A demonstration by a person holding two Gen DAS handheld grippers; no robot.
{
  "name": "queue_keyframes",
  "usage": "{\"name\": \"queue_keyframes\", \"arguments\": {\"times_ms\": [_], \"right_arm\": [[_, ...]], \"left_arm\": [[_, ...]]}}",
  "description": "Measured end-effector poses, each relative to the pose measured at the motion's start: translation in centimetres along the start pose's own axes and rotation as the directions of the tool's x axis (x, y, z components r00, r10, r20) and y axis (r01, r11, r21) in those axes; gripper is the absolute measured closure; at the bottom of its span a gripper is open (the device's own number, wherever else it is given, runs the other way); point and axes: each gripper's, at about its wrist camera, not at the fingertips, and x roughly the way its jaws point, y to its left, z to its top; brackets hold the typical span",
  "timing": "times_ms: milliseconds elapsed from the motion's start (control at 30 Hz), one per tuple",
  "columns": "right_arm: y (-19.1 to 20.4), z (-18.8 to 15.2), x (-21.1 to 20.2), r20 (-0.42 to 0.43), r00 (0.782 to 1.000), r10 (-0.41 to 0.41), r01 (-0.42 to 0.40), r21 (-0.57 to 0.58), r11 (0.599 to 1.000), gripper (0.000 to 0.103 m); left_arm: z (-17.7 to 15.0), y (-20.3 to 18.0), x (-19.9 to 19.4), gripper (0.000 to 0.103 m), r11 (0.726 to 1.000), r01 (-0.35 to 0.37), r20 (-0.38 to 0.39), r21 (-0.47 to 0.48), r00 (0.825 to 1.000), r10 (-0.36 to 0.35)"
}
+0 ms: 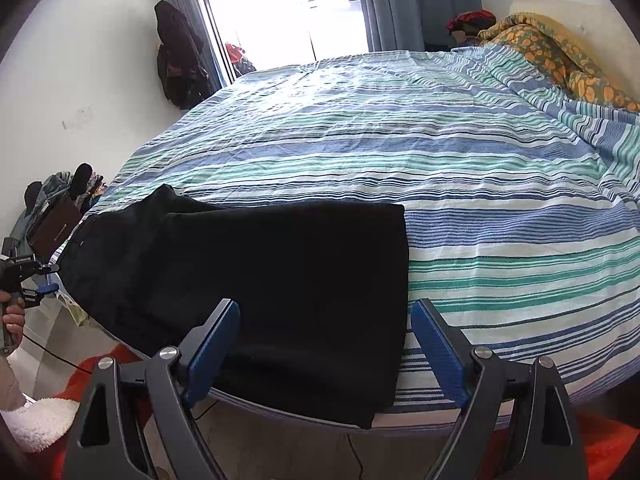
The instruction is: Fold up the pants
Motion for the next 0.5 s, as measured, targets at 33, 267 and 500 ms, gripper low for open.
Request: {"name": "queue_keyframes", "arguments": {"times_ms": [33, 267, 500], "right_arm": [[0.0, -0.1, 0.0, -0.001, 1.0, 0.0, 0.0, -0.001, 1.0, 0.016], [-0.4, -0.4, 0.4, -0.017, 1.0, -0.001, 0.001, 0.021, 1.0, 0.016], [-0.5, -0.5, 0.2, -0.015, 1.0, -0.002, 0.002, 0.019, 1.0, 0.016]], "left_arm": [[0.3, -0.4, 0.0, 0.094, 0.999, -0.02, -0.013, 0.029, 1.0, 0.021], [1.8, -3.1, -0.4, 0.093, 0.992, -0.035, 0.03, 0.123, 0.999, 0.031], [0.9, 1.1, -1.6, 0.06, 1.0, 0.02, 0.067, -0.009, 0.998, -0.019]]}}
